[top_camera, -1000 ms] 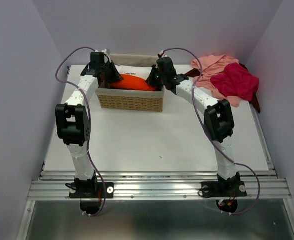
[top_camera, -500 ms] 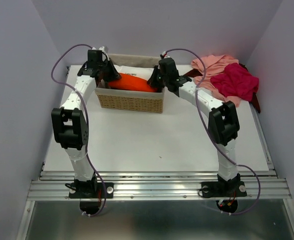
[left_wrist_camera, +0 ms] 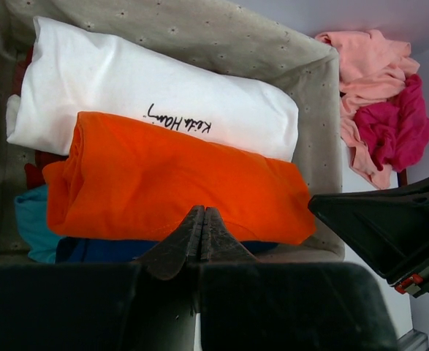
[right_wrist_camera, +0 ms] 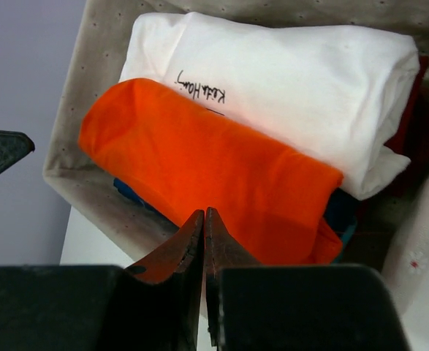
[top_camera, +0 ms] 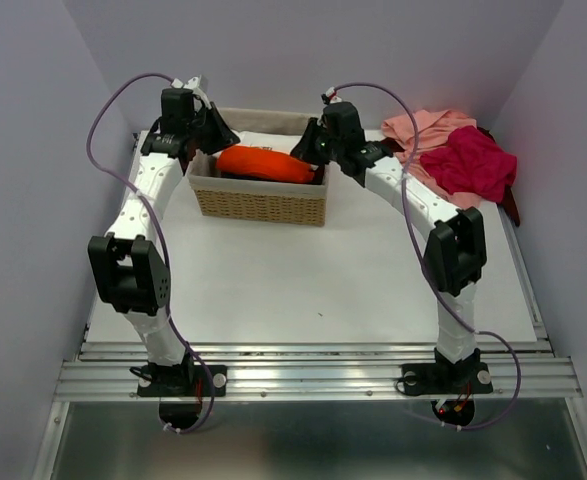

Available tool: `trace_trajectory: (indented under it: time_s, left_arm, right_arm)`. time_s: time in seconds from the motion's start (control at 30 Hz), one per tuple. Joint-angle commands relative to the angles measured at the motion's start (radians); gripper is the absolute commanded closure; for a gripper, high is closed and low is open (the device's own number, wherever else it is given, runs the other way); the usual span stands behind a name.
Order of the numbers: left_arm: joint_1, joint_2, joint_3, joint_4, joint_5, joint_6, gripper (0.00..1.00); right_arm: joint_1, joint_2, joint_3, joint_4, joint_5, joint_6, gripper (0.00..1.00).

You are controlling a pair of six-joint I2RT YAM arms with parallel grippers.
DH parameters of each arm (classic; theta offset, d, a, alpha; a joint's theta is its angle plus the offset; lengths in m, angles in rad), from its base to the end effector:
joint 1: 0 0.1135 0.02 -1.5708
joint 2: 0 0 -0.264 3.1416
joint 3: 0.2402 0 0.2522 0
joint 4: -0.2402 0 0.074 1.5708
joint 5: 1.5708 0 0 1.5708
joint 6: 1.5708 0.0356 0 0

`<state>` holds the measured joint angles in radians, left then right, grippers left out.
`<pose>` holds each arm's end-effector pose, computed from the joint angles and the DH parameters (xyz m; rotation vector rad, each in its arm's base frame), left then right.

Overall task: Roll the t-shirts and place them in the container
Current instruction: Place the T-shirt in the bin.

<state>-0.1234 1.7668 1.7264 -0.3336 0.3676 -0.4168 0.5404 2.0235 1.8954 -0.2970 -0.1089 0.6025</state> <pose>0.4137 -0.0642 0.3833 -0.0410 1.9855 -0.7114 0.4145 0.2532 0.3340 -0.0086 2.0944 0.8261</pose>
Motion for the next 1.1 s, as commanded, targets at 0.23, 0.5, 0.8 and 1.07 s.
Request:
trace_trajectory:
  time_s: [0.23, 0.5, 0.8, 1.07]
  left_arm:
    - [-0.009, 0.036, -0.042, 0.053, -0.024, 0.007, 0.99]
    - [-0.009, 0.065, -0.102, 0.059, -0.044, 0.023, 0.99]
    - [-0.009, -0.038, -0.284, 0.08, -0.073, 0.024, 1.0]
    - [-0.009, -0.049, -0.234, 0.047, -0.062, 0.039, 1.0]
  right_arm:
    - [0.029, 0.168, 0.214, -0.014, -0.107, -0.009, 0.91]
    - [0.049, 0.19, 0.162, -0.024, -0.149, -0.033, 0.92]
    - [0.058, 0.113, -0.03, 0.033, -0.124, -0.032, 0.93]
    - [0.058, 0.07, -0.035, 0.027, -0.087, -0.047, 0.94]
